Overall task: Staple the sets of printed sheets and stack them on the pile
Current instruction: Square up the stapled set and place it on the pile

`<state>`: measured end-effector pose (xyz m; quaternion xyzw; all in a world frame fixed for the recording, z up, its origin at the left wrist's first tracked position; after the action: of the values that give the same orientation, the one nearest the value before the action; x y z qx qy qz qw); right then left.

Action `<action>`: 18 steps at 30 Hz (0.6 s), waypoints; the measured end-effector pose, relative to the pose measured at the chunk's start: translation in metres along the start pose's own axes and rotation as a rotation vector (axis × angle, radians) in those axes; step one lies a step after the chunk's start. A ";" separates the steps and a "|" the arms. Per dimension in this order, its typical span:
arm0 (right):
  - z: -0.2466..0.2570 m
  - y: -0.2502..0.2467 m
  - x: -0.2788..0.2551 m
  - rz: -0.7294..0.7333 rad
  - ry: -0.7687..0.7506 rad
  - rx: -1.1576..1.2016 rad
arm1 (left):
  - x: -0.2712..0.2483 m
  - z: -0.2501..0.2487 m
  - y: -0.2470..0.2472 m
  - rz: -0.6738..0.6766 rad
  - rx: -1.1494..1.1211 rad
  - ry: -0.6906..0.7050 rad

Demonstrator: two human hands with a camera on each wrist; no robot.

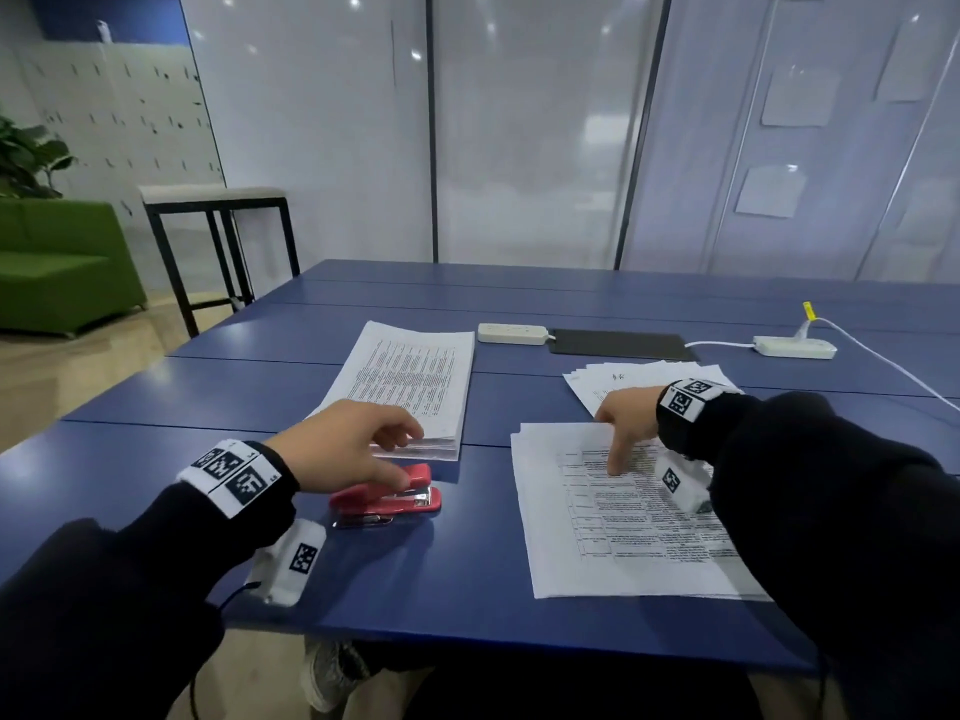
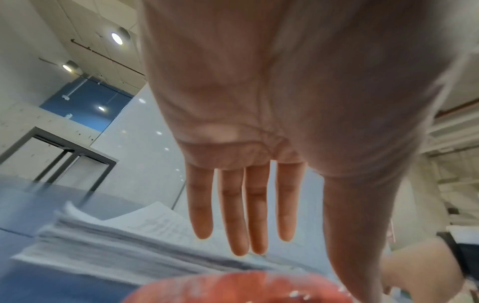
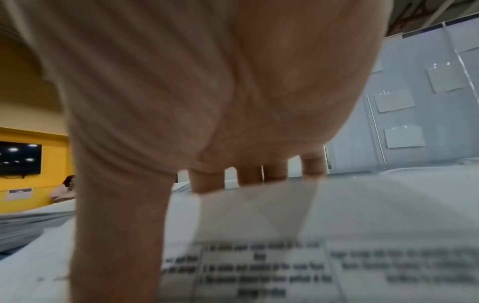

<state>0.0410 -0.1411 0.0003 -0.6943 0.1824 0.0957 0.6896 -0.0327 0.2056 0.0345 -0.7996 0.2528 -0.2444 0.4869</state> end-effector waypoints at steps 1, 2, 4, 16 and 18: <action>-0.001 -0.002 -0.003 -0.021 -0.023 0.043 | 0.002 -0.009 -0.004 -0.058 -0.052 0.030; -0.003 -0.007 -0.006 -0.041 -0.051 0.091 | 0.003 -0.019 -0.006 -0.106 -0.116 0.061; -0.013 -0.021 -0.017 -0.069 -0.110 0.201 | 0.007 -0.033 -0.006 -0.151 -0.244 0.109; -0.059 -0.105 -0.098 -0.185 -0.416 1.622 | 0.089 -0.084 0.001 -0.574 -0.880 0.060; -0.057 -0.104 -0.103 -0.260 -0.411 1.698 | 0.103 -0.099 -0.012 -0.693 -0.834 0.098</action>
<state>-0.0202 -0.1871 0.1381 0.0682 -0.0160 -0.0283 0.9971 -0.0163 0.0794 0.1004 -0.9490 0.0723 -0.3067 0.0070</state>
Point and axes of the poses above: each hand's wrist, its own x-axis towards the middle knuckle, its own y-axis out of the palm, z = x × y, the point moved 7 cm from there along x, towards the middle knuckle, and after that the axes turned 15 degrees about y, right-handed, at the moved point
